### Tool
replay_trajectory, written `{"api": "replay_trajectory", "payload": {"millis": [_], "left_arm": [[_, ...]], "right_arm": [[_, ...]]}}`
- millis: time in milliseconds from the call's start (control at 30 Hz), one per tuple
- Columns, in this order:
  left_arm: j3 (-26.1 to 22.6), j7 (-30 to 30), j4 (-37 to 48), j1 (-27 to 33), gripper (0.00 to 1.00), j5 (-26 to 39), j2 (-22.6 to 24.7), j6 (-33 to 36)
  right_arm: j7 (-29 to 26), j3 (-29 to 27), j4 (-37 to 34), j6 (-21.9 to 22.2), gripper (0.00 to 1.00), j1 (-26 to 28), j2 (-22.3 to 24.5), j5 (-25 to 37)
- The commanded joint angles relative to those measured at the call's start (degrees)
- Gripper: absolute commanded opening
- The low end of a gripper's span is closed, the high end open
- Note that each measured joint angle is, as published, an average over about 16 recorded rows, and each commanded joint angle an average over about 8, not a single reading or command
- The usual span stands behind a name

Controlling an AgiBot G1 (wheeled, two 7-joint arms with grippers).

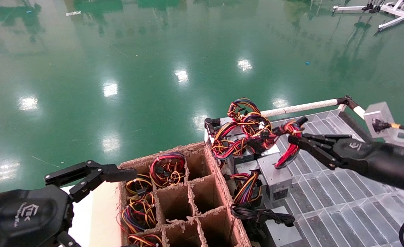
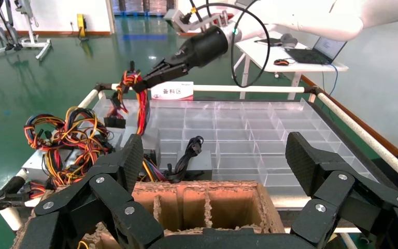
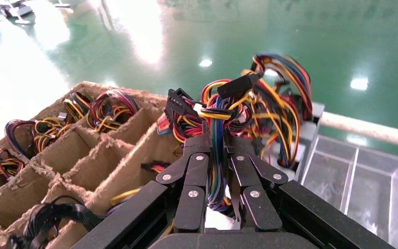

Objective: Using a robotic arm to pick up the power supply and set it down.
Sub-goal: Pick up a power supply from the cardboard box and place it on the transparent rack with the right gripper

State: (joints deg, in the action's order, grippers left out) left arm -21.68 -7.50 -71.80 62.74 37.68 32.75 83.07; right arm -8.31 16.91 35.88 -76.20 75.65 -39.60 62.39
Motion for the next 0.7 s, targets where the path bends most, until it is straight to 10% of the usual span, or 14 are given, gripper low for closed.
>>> {"api": "replay_trajectory", "payload": {"millis": [33,300,567,700], "left_arm": [[0.00,0.00,0.00,0.00,1.00,0.00,0.00,0.00],[0.00,0.00,0.00,0.00,1.00,0.00,0.00,0.00],[0.00,0.00,0.01,-0.01,1.00,-0.01,-0.01,-0.02],[0.00,0.00,0.02,-0.02,1.00,-0.02,-0.01,-0.02]], "right_arm": [[0.23,-0.34,-0.60,0.16,0.00,-0.95,0.06,-0.58],[2.00,-1.86,-3.23,0.62,0.03,-4.49,1.12,-2.64],[2.76,-2.23,-4.73,0.69,0.95,-5.80,1.23,-3.21],[2.78,-2.20,-4.79,0.66,1.00,-5.84,1.22,-3.24]]}}
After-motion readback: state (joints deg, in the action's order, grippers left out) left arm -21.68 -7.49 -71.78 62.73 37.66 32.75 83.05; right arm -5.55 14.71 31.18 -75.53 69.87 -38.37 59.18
